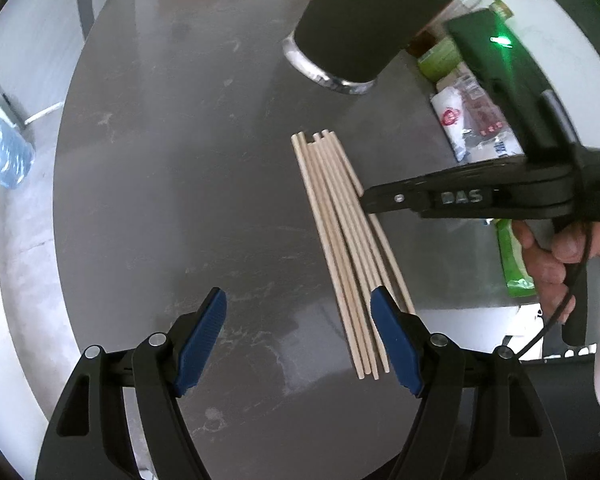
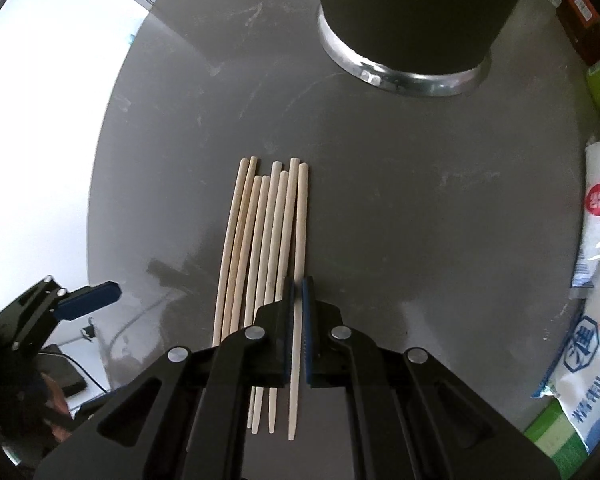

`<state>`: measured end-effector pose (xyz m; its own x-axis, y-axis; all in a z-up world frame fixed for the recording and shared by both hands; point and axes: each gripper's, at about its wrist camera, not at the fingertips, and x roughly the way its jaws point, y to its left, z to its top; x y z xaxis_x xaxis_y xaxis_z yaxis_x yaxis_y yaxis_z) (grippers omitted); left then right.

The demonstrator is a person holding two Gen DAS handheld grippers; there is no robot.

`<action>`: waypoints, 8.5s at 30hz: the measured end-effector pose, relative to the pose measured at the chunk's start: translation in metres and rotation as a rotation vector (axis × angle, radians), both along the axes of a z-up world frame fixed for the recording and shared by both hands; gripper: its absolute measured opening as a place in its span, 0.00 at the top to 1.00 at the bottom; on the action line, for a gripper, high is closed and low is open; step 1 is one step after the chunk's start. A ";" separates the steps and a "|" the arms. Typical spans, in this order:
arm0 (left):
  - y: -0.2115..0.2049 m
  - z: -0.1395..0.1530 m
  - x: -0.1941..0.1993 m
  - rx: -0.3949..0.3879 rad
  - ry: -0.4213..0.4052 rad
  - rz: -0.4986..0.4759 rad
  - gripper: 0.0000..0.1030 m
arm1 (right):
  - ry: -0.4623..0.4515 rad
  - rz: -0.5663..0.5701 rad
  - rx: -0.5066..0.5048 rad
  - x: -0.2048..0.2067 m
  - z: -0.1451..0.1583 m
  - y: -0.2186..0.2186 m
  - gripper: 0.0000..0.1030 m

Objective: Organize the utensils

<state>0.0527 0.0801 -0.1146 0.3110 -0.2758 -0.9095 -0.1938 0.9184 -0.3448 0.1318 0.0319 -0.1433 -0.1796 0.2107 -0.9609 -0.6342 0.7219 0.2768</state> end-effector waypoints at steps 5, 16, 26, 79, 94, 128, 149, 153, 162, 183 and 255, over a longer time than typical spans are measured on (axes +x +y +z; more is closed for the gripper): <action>0.007 -0.001 0.003 -0.036 0.019 0.044 0.30 | 0.005 -0.017 0.079 0.005 0.007 -0.026 0.96; -0.009 -0.007 0.041 -0.043 0.128 0.049 0.30 | 0.032 -0.079 0.284 0.005 0.038 -0.078 0.96; -0.023 -0.024 0.059 0.100 0.229 0.072 0.42 | 0.043 -0.109 0.362 0.004 0.042 -0.117 0.99; 0.011 -0.003 0.036 -0.001 0.115 0.035 0.44 | -0.108 -0.064 -0.203 -0.020 0.021 -0.019 0.95; -0.016 -0.005 0.059 0.068 0.199 0.061 0.44 | 0.066 -0.221 0.241 -0.009 0.058 -0.129 0.95; -0.064 -0.012 0.069 0.294 0.292 0.095 0.64 | 0.104 -0.135 0.357 -0.013 0.044 -0.133 0.95; -0.035 -0.009 0.050 0.186 0.200 0.127 0.97 | 0.149 -0.134 0.360 -0.017 0.041 -0.120 0.95; -0.026 0.008 0.037 0.136 0.110 0.125 0.97 | 0.119 -0.148 0.360 -0.018 0.051 -0.118 0.95; -0.032 0.076 0.022 0.024 -0.140 0.054 0.97 | 0.015 -0.200 0.389 -0.018 0.087 -0.116 0.95; 0.003 0.192 0.089 -0.010 -0.634 -0.070 0.97 | -0.298 -0.306 0.636 0.025 0.207 -0.094 0.95; 0.033 0.199 0.056 0.011 -0.790 0.051 0.56 | -0.454 -0.340 0.718 -0.013 0.212 -0.123 0.44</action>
<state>0.1085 0.1135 0.0848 0.8780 -0.2358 -0.4165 0.0625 0.9192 -0.3887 0.1192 -0.0908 0.0690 0.3648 0.7574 -0.5416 -0.5770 0.6404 0.5070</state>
